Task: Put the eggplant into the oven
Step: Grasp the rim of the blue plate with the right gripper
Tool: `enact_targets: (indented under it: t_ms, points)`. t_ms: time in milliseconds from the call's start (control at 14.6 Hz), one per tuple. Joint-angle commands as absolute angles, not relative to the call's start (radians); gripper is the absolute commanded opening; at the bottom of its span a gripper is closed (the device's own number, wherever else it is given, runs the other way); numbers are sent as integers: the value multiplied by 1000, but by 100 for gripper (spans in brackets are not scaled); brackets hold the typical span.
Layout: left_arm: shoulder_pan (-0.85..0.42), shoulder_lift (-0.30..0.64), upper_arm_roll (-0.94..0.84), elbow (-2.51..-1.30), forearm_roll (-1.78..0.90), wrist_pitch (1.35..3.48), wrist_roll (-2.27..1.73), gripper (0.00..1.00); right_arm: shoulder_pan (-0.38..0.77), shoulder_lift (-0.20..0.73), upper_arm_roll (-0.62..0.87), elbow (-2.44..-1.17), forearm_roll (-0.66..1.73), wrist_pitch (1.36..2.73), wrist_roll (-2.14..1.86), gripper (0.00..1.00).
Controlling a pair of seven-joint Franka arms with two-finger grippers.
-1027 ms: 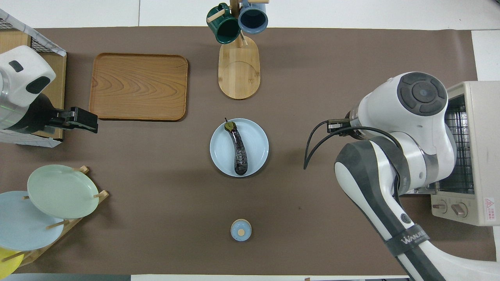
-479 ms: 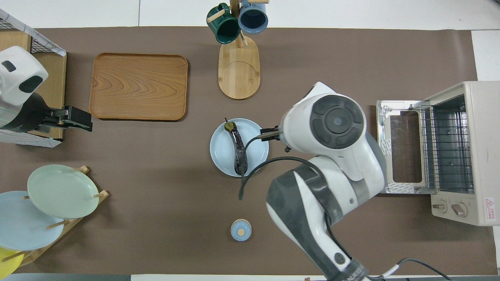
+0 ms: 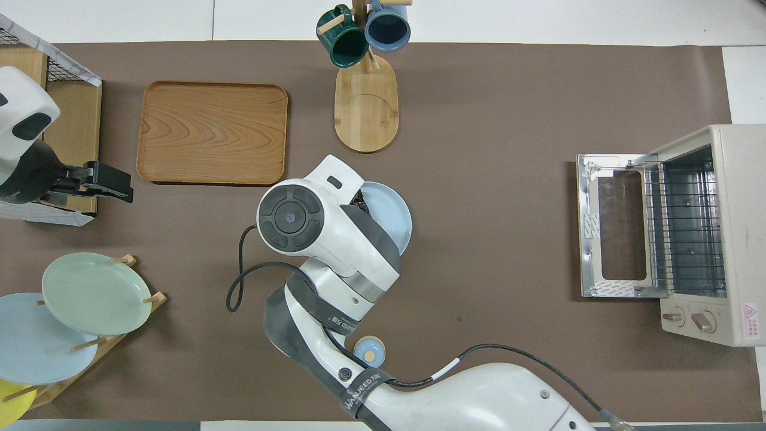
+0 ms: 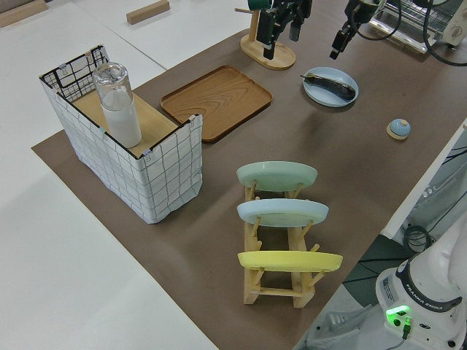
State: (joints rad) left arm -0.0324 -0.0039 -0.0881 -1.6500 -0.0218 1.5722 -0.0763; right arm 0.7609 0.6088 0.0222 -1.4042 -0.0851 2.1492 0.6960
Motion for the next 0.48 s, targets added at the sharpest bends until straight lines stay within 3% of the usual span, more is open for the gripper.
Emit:
enact_targets:
  t_ms: [0, 411]
  points:
    - [-15, -5, -87, -1644, -23, 1551, -52, 100, 772, 604, 21, -1492, -110, 2255, 703, 38]
    - [-15, -9, -86, -1652, -23, 1551, -60, 100, 801, 612, 21, -1537, -202, 2269, 698, 38]
